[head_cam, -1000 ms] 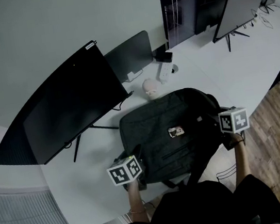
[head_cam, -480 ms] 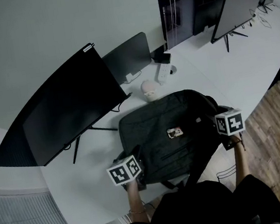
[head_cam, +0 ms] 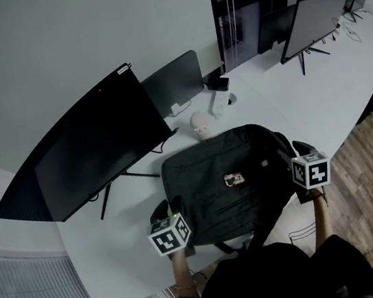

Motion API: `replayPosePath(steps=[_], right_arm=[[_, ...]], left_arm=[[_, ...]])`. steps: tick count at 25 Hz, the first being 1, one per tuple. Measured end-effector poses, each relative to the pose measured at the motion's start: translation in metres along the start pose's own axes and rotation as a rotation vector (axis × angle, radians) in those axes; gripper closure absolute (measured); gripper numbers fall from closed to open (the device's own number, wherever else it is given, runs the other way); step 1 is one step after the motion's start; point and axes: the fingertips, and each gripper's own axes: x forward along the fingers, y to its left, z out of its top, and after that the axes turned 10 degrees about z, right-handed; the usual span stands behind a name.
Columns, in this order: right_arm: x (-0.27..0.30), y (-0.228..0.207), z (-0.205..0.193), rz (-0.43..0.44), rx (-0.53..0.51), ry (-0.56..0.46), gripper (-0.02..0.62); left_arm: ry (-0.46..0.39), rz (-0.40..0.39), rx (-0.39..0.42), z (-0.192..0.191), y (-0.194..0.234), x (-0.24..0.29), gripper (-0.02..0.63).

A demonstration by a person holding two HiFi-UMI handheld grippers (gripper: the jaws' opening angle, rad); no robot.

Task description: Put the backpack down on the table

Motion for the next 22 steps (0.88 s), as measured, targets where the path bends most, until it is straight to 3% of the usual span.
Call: replayPosePath(steps=[5,8,17,22], right_arm=[[-0.018,0.005,0.016,-0.028,-0.034,-0.074,0.366],[-0.027,0.011,0.025,-0.02,-0.043,-0.133,0.455],[-0.052,0.031,0.048,0.038,-0.031,-0.282,0.56],[-0.066,0.042,0.062,0.064,-0.039,-0.368,0.572]], left_arm=[[-0.106,0.038,0.037,0.017,0.005,-0.019,0.504],[-0.143,0.031,0.048,0.024,0.002,-0.029,0.54],[-0.255,-0.032,0.108,0.045,-0.015,-0.06,0.589],[-0.348,-0.073,0.12,0.061,-0.028,-0.081,0.591]])
